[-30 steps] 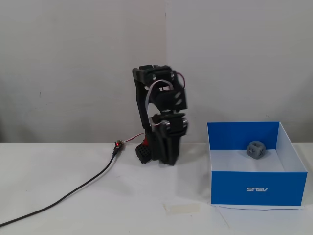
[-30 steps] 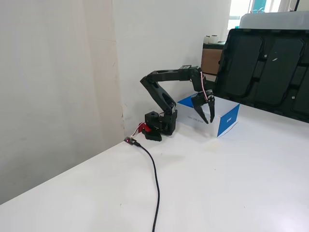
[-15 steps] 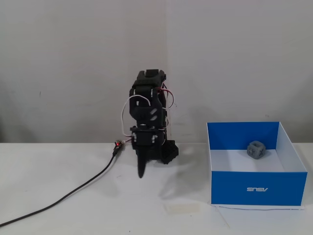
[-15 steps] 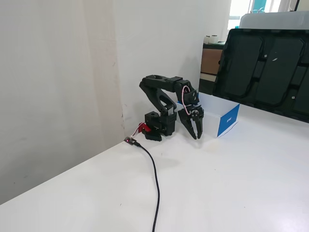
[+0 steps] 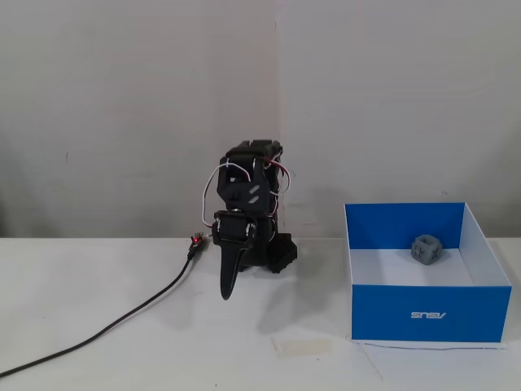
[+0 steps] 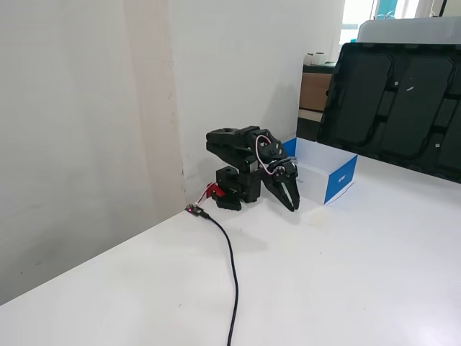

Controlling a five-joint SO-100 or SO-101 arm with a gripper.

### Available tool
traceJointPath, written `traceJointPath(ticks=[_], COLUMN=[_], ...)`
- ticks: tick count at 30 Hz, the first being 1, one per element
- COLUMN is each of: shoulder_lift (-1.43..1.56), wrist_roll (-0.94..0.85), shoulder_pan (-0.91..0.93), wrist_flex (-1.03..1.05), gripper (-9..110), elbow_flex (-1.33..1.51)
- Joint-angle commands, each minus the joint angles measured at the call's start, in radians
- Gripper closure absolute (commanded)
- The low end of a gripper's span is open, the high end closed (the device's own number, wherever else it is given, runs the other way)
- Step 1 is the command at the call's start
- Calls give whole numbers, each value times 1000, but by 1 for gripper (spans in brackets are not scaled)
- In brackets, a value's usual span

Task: Pick the gray block and keep it in the box.

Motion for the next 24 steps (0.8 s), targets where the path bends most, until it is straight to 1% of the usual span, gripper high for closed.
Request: traceJointPath(ticks=[1,8,24], shoulder_lift=[183,446,449], wrist_roll=[23,32,32], shoulder_pan=[-17,-14,20], wrist_flex=[-9,104,144], gripper=[101,101,101], elbow_flex=[67,195,230])
